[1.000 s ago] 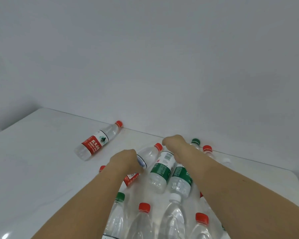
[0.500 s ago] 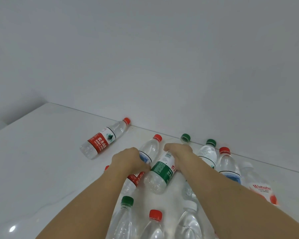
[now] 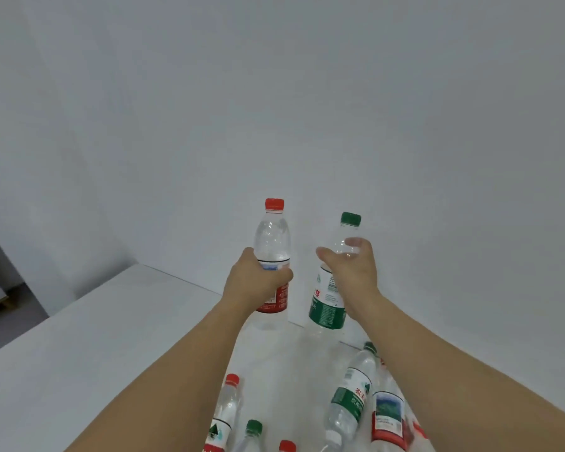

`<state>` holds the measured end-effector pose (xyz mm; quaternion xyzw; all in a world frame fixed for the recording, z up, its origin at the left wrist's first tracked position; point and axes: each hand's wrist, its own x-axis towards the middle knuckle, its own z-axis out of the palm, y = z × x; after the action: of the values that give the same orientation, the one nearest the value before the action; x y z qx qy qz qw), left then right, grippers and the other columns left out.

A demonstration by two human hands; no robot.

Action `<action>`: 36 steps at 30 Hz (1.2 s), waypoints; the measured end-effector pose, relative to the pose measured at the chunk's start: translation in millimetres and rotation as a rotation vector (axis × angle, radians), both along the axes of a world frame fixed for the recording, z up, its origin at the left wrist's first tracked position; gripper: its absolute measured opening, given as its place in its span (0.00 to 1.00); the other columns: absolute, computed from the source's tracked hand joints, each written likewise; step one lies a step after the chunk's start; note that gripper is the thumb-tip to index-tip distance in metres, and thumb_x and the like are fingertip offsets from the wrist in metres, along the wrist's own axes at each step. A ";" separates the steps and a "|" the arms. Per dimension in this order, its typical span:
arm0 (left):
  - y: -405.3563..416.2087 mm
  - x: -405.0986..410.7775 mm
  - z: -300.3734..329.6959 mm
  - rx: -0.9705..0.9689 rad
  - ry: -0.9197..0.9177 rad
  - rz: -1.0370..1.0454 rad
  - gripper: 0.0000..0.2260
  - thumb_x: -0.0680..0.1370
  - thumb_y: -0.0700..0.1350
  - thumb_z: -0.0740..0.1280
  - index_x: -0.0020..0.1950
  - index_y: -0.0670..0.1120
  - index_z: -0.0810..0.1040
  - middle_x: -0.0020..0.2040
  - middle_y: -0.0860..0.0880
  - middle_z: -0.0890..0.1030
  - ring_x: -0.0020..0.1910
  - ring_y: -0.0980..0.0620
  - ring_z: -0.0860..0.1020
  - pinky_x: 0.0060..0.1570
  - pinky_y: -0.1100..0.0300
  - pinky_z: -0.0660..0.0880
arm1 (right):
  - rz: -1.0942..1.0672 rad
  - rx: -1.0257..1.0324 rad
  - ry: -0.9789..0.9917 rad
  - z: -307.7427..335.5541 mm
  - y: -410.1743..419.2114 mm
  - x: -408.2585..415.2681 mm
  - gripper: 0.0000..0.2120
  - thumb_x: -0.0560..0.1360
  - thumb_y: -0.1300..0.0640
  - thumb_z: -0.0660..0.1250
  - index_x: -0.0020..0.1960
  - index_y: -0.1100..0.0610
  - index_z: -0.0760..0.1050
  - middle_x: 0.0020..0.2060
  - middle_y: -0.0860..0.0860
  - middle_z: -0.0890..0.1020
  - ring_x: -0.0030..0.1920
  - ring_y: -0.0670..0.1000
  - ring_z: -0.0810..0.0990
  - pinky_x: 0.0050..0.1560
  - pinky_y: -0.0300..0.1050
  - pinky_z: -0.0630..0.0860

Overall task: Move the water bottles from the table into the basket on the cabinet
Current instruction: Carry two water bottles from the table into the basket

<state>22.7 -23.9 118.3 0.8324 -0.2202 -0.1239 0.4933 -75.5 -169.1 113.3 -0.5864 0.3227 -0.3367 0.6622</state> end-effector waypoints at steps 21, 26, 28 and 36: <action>199.6 -30.9 287.4 -0.265 -0.334 0.005 0.14 0.65 0.49 0.74 0.48 0.49 0.80 0.42 0.50 0.84 0.42 0.51 0.84 0.41 0.55 0.81 | 0.047 -0.387 -0.299 279.9 196.8 -56.8 0.23 0.65 0.46 0.76 0.54 0.45 0.69 0.44 0.47 0.81 0.35 0.41 0.84 0.40 0.45 0.77; 247.2 -0.2 289.3 -0.260 -0.320 -0.014 0.16 0.64 0.50 0.74 0.50 0.49 0.79 0.44 0.50 0.84 0.43 0.50 0.83 0.44 0.53 0.81 | 0.034 -0.383 -0.286 289.1 250.1 -24.3 0.23 0.65 0.46 0.76 0.55 0.45 0.69 0.46 0.47 0.81 0.33 0.40 0.83 0.37 0.43 0.75; 265.3 9.9 288.6 -0.254 -0.315 -0.005 0.17 0.65 0.50 0.75 0.51 0.49 0.79 0.44 0.50 0.84 0.44 0.50 0.83 0.43 0.54 0.81 | 0.045 -0.390 -0.272 289.7 266.7 -13.9 0.23 0.65 0.45 0.76 0.55 0.45 0.70 0.46 0.47 0.81 0.34 0.41 0.84 0.38 0.44 0.76; 356.5 65.2 287.5 -0.270 -0.313 0.119 0.15 0.64 0.50 0.74 0.48 0.47 0.80 0.43 0.49 0.84 0.42 0.50 0.83 0.47 0.50 0.82 | 0.119 -0.395 -0.265 296.1 331.6 40.5 0.22 0.65 0.47 0.76 0.53 0.44 0.69 0.47 0.47 0.80 0.32 0.40 0.83 0.36 0.42 0.75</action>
<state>87.9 332.6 405.8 0.7795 -0.2590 0.0669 0.5664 -35.1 162.4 409.4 -0.6731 0.1258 -0.4278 0.5899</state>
